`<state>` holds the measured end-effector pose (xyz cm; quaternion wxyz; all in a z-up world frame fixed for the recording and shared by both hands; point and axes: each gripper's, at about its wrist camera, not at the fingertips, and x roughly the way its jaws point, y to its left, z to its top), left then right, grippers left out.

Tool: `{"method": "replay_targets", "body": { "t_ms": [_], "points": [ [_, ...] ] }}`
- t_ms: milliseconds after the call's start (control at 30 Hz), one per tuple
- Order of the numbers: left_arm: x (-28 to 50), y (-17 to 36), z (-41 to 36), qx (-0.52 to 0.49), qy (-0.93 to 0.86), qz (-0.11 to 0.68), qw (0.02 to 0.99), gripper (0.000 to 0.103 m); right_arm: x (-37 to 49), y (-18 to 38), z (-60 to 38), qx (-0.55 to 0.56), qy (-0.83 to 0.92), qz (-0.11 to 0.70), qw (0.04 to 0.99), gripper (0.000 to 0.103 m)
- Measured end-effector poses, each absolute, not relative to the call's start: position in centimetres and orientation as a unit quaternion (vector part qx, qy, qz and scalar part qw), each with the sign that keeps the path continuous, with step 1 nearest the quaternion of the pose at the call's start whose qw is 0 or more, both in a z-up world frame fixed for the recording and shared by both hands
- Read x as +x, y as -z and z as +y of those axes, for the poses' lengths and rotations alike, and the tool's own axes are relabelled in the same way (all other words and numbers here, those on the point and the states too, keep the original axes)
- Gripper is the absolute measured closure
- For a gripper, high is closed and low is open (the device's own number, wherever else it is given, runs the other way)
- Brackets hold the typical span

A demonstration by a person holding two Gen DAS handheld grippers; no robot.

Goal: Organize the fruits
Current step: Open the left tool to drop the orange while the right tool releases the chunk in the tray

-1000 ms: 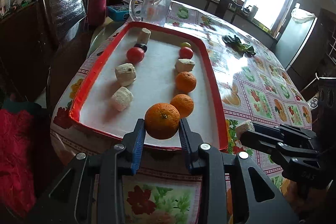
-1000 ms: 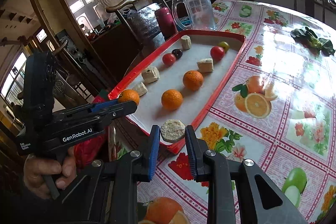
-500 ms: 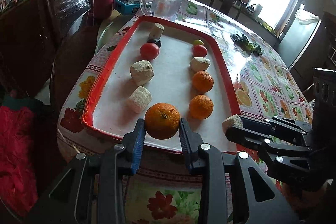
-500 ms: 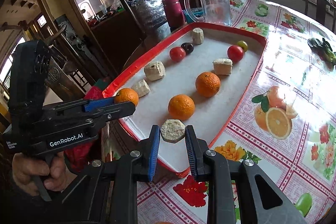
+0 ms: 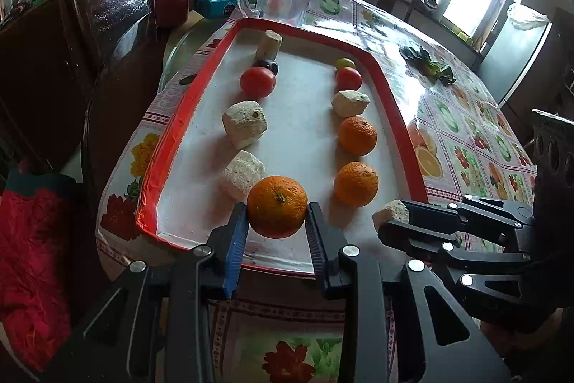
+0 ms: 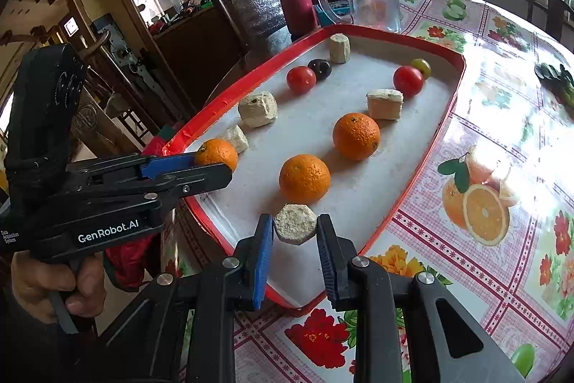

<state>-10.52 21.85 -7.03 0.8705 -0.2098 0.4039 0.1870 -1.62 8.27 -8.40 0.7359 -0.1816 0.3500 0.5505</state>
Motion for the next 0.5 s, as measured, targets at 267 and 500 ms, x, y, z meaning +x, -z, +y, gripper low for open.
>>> {"method": "replay_targets", "body": {
  "t_ms": [267,500],
  "points": [
    [-10.4,6.9,21.8,-0.205,-0.196,0.41,0.867,0.067,-1.8,7.7,7.2,-0.173,-0.558,0.343,0.736,0.063],
    [-11.0,6.3,21.7,-0.196,-0.209,0.403,0.869,0.046,-1.5,6.9,5.2,-0.156,-0.558,0.336,0.743,0.065]
  ]
}}
